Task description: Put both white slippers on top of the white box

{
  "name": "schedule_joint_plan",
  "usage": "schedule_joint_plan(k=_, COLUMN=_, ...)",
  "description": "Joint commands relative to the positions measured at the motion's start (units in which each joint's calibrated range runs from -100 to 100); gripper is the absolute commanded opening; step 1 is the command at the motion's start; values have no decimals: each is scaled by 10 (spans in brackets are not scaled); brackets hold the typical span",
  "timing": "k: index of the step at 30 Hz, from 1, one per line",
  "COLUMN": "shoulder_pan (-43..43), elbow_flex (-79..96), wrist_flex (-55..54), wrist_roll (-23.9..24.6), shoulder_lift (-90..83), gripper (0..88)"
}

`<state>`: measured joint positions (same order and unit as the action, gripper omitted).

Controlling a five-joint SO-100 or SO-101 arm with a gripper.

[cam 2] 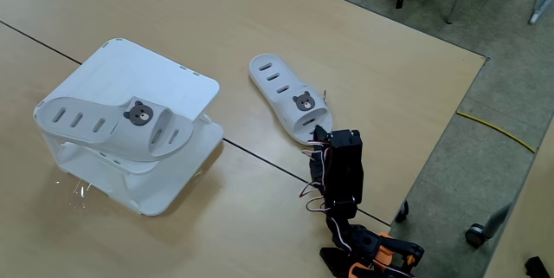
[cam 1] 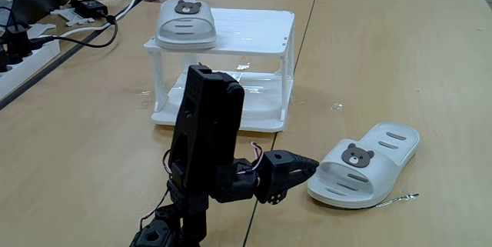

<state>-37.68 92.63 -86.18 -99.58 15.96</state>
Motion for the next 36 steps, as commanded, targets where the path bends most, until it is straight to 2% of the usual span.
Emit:
schedule_joint_plan(k=1, shoulder_pan=-4, elbow_flex=-42, wrist_flex=-13, wrist_roll=-4, shoulder_lift=11, gripper=126)
schedule_joint_plan(k=4, shoulder_pan=-4, elbow_flex=-63, wrist_flex=-13, wrist_roll=-4, shoulder_lift=27, gripper=171)
schedule_joint_plan(k=13, shoulder_pan=0, elbow_flex=-118, wrist_flex=-7, wrist_roll=-4, shoulder_lift=41, gripper=172)
schedule_joint_plan(k=23, shoulder_pan=12, elbow_flex=-282, wrist_flex=7, wrist_roll=-4, shoulder_lift=144, gripper=173)
schedule_joint_plan(k=36, shoulder_pan=25, elbow_flex=-520, wrist_flex=178, wrist_roll=-4, shoulder_lift=186, gripper=173)
